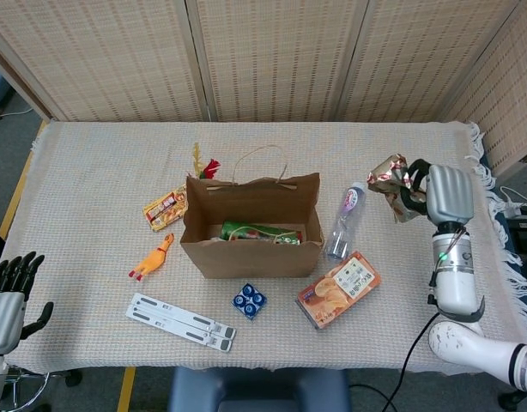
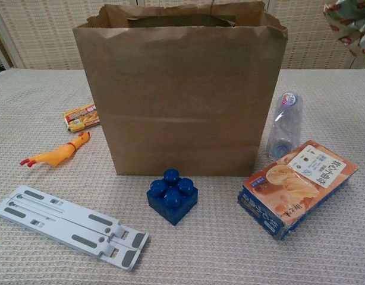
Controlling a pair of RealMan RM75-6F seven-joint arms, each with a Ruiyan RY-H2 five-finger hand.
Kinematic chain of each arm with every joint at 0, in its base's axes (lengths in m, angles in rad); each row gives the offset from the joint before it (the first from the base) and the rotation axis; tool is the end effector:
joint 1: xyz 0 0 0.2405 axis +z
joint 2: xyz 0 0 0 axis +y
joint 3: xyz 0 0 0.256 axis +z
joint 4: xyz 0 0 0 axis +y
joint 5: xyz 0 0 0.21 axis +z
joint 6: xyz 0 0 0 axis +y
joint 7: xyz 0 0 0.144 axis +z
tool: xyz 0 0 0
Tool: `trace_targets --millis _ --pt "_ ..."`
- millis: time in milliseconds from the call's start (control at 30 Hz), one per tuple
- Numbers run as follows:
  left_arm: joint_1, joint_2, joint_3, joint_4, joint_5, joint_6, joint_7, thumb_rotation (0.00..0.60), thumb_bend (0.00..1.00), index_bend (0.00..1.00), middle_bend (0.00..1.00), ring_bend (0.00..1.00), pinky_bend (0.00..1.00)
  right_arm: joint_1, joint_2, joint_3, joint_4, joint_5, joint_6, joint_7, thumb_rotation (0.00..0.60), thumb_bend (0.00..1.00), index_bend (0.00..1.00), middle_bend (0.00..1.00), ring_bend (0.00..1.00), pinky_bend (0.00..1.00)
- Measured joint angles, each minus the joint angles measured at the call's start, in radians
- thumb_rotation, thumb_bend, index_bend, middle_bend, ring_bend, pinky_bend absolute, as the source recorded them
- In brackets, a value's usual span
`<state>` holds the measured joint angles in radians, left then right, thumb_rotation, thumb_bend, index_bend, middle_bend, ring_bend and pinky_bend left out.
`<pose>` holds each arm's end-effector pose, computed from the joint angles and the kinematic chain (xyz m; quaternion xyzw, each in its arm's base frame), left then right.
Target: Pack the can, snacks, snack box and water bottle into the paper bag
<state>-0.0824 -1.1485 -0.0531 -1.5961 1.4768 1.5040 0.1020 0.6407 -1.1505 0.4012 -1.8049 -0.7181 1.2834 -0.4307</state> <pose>-0.3138 0.1810 0.1553 -0.5983 -0.3614 -0.3647 0.6152 -0.1754 -0.3657 0.1696 0.5210 -0.4152 0.4236 0.6137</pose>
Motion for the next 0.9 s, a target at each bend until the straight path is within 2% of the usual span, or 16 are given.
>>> trace_targets --millis 133,300,433,600,733,767,833,900 --pt "0.0 0.0 0.0 0.0 -0.001 -0.001 -0.001 0.6 0.38 0.05 0.0 0.0 0.0 0.046 0.031 0.07 -0.128 -0.016 0.049 -0.056 0.6 0.36 0.76 0.63 0.68 0.82" --pt "0.0 0.001 0.0 0.0 0.0 -0.002 -0.004 0.6 0.38 0.05 0.0 0.0 0.0 0.154 0.018 0.13 -0.239 -0.014 0.1 -0.175 0.6 0.36 0.76 0.63 0.68 0.82" --pt "-0.001 0.004 0.001 0.002 0.001 -0.004 -0.01 0.6 0.38 0.05 0.0 0.0 0.0 0.272 -0.046 0.154 -0.296 0.001 0.144 -0.295 0.6 0.36 0.75 0.63 0.68 0.82" --pt "-0.001 0.006 0.002 0.004 0.003 -0.005 -0.02 0.6 0.38 0.05 0.0 0.0 0.0 0.39 -0.17 0.153 -0.314 0.03 0.197 -0.396 0.6 0.36 0.73 0.63 0.67 0.81" --pt "-0.001 0.008 0.003 0.006 0.004 -0.006 -0.027 0.6 0.38 0.05 0.0 0.0 0.0 0.439 -0.251 0.111 -0.307 0.082 0.228 -0.479 0.6 0.36 0.59 0.6 0.53 0.67" --pt "-0.001 0.008 0.003 0.006 0.005 -0.007 -0.027 0.6 0.38 0.05 0.0 0.0 0.0 0.443 -0.261 0.1 -0.304 0.097 0.23 -0.488 0.6 0.34 0.54 0.55 0.48 0.63" --pt "-0.001 0.008 0.003 0.006 0.004 -0.007 -0.027 0.6 0.38 0.05 0.0 0.0 0.0 0.447 -0.272 0.084 -0.299 0.13 0.228 -0.498 0.6 0.24 0.35 0.4 0.31 0.53" --pt "-0.001 0.008 0.003 0.005 0.004 -0.007 -0.024 0.6 0.38 0.05 0.0 0.0 0.0 0.447 -0.272 0.077 -0.298 0.162 0.223 -0.503 0.6 0.16 0.19 0.27 0.19 0.43"
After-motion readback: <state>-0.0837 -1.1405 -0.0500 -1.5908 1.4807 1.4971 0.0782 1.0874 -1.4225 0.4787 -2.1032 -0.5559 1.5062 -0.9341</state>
